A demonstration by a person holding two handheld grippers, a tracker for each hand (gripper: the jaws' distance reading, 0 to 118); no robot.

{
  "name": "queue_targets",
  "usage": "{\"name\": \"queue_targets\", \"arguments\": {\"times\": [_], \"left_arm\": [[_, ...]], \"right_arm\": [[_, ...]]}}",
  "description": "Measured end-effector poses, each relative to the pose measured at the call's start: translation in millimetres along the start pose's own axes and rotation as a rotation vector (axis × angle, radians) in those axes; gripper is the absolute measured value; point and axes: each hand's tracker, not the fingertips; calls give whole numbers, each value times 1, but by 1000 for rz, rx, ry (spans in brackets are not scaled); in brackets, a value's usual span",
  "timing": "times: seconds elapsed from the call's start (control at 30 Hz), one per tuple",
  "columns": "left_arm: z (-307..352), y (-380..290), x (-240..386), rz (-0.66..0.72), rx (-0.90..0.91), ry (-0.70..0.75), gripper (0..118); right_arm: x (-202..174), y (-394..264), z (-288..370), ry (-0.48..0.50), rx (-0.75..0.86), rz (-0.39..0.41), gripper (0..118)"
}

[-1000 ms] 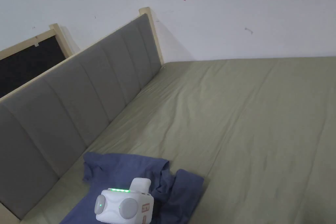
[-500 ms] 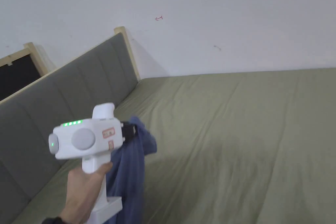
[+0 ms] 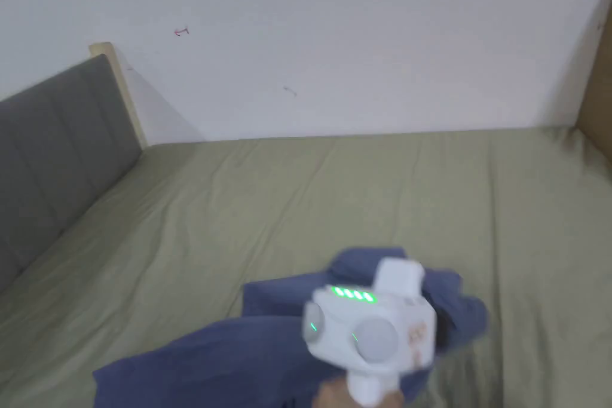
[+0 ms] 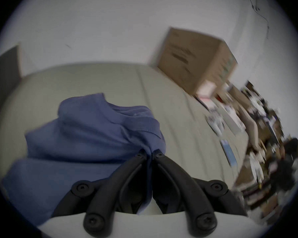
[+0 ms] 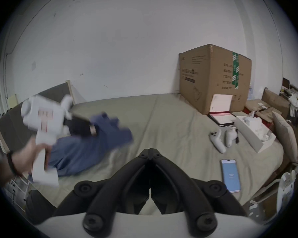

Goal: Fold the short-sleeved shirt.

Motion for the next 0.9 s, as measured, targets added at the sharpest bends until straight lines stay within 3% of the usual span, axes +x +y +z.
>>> {"name": "queue_targets", "arguments": {"times": [0.17,0.3,0.4,0.43,0.47,0.5,0.53,0.67,0.9], "left_arm": [[-40,-107,101,-117,-213,-147,3],[-38,-158,148,-97,-269,-221,3],[-28,-162,158,-183,-211,-181,4],[-24,-159,154,-164,-193,-189,10],[-20,-153,148,-124,-187,-224,26],[-14,-142,136,-66,-180,-270,56],[-3,-133,124,-56,-154,-282,61],[62,-101,75,-205,18,-12,63],[219,-69,-5,-208,331,342,61]], "right_arm": [[19,-3,12,-50,-4,-19,0],[21,-5,15,-61,-14,-21,0],[17,-6,15,-51,-17,-10,0],[16,-7,14,-46,-17,-12,0],[15,-8,14,-39,-18,-17,0],[15,-9,14,-27,-19,-22,0],[15,-8,14,-18,-17,-24,0],[15,-4,21,-9,0,-5,0],[6,-2,13,17,8,57,0]]}}
